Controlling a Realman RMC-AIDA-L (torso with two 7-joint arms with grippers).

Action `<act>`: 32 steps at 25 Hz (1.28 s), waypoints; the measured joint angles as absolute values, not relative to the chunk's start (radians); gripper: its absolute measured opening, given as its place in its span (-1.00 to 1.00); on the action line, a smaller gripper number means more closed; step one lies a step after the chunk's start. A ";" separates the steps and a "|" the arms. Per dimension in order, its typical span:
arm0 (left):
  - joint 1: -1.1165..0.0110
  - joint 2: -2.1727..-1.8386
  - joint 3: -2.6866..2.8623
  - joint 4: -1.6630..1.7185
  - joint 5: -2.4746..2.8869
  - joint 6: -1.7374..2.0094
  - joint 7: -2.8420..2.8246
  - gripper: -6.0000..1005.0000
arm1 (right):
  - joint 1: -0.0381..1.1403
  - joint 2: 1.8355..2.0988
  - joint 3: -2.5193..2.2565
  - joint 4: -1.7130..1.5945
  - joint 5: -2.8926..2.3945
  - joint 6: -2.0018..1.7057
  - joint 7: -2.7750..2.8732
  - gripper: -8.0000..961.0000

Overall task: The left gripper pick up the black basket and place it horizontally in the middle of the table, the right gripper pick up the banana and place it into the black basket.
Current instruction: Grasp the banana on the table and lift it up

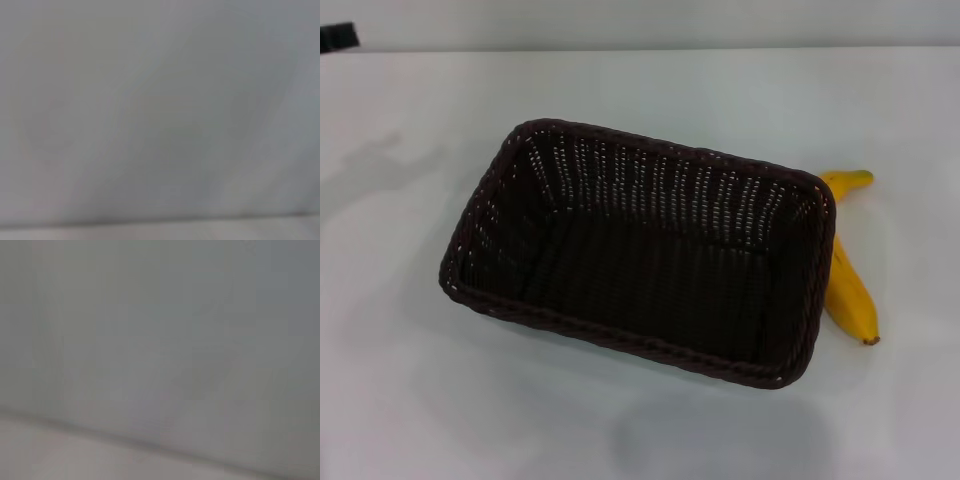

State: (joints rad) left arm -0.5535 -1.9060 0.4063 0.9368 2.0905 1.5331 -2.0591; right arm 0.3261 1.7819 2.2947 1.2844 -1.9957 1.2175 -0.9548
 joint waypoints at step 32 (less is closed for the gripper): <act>-0.489 -1.919 0.413 0.925 1.938 1.448 -1.830 0.75 | 0.831 2.005 2.044 1.192 -2.687 1.734 -0.499 0.72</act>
State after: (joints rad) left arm -0.4886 -1.9194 0.4126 0.9255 1.9384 1.4480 -1.8305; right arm 0.8314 2.0052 2.0440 1.1923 -2.6869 1.7339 -0.4989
